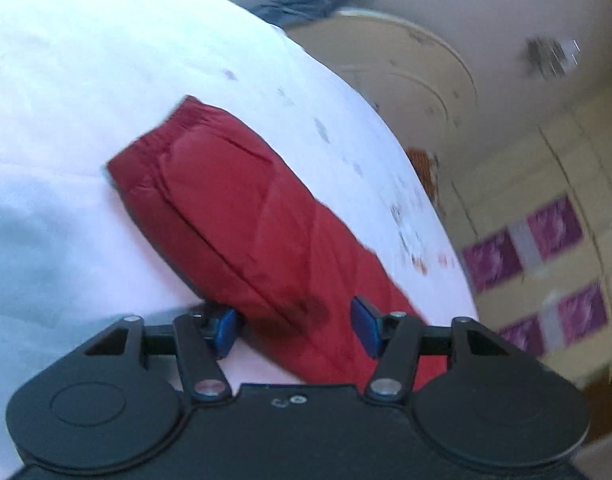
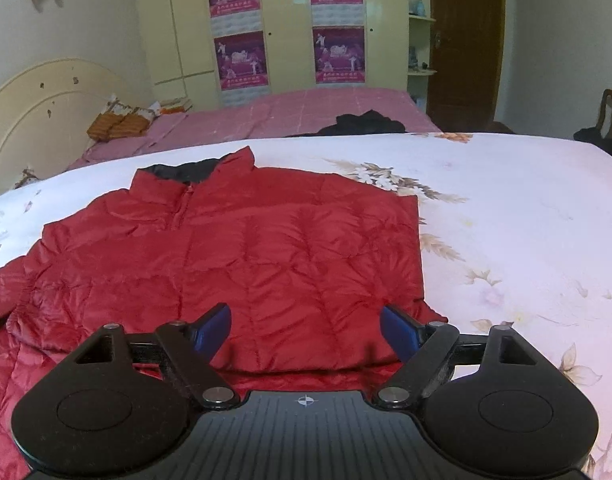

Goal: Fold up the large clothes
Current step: 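Grasp the other sleeve with the left gripper and fold it across the body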

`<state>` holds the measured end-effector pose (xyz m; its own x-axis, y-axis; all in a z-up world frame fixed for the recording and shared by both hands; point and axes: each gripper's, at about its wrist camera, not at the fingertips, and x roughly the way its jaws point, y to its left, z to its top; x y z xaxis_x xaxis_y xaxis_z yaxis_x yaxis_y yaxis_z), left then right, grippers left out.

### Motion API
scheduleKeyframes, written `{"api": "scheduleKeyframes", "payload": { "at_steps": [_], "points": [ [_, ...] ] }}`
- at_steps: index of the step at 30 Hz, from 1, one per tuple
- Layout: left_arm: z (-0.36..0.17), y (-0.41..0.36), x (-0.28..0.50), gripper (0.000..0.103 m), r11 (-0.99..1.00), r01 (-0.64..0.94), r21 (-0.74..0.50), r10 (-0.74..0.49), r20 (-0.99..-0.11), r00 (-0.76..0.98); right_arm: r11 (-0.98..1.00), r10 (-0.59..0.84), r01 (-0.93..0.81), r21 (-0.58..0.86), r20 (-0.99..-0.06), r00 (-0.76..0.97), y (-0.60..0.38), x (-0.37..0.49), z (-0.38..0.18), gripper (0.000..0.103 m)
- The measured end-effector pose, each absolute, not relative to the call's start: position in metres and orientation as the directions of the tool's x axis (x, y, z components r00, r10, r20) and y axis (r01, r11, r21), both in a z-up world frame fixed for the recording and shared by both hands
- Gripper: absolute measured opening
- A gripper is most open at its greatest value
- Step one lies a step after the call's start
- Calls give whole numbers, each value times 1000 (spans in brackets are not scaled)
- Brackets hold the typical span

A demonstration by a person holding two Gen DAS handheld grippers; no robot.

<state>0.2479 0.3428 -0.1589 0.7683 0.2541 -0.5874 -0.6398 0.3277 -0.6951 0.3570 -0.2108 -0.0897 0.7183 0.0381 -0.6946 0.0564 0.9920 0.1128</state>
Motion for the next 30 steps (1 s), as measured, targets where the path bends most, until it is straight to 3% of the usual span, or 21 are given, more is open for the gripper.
{"api": "scheduleKeyframes", "payload": {
  "at_steps": [2,3,8,15,21,27,30],
  "points": [
    [-159,349,254,14,338,-650,-681,266,-593,760,991,25,75,113,-699,714,-215,360,-90,82],
    [-158,349,260,6,369,-654,-661,258,-603,755,990,24,84,118,-707,707,-218,363,-91,81],
    [-118,319,292,6,607,-578,-545,265,-547,794,985,-14,136,105,-739,673,-227,374,-100,81],
    [-85,198,381,6,895,-269,-356,28,-557,830,977,-1,159,145,-737,676,-229,375,-101,81],
    [-90,70,430,6,977,53,-209,-176,-634,753,965,15,180,188,-729,684,-239,376,-96,81],
    [-111,-21,440,6,964,251,-86,-239,-696,678,944,21,224,244,-721,693,-261,371,-92,82],
    [-118,-56,441,7,953,303,9,-204,-721,662,931,20,249,267,-717,697,-275,365,-90,82]
  ]
}}
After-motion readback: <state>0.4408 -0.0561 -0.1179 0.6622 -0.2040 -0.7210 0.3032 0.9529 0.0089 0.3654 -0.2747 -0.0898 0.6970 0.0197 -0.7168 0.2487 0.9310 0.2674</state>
